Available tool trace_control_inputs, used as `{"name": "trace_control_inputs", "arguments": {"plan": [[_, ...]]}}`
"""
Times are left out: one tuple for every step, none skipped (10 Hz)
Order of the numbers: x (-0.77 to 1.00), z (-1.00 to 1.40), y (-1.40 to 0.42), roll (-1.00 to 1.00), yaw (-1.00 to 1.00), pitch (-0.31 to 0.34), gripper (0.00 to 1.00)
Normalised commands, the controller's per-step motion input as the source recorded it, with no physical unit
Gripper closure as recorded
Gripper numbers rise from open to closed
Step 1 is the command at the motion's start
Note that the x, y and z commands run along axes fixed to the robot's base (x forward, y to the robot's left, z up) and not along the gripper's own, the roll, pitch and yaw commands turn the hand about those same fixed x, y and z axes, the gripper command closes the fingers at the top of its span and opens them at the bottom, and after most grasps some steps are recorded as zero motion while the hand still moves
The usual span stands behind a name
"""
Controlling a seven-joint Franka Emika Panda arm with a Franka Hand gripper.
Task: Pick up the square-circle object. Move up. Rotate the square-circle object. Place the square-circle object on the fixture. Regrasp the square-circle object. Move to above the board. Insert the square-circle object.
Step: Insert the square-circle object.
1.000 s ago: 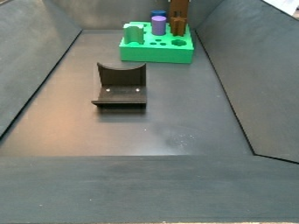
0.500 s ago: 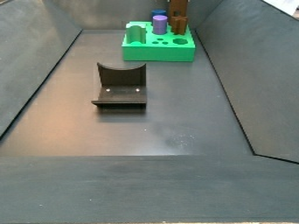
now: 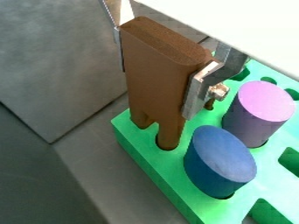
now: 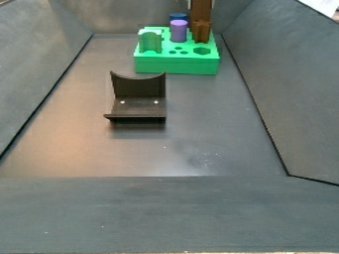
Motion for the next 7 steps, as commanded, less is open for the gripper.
{"name": "trace_control_inputs", "arguments": {"plan": [[0.23,-1.0,0.21,0.09,0.05,0.0,1.0],[0.15,-1.0,0.17,0.11,0.05,-0.001,1.0],[0.08,-1.0,0.2,0.13,0.03,-0.003,1.0],[0.0,-0.89,0.46,0.2,0.0,0.0,1.0],[0.0,-0.92,0.5,0.21,0.0,0.0,1.0],[-0.01,-0.92,0.45,0.23,0.0,-0.019,1.0],[-0.06,-0.69,0.21,0.06,0.0,-0.101,1.0]]}}
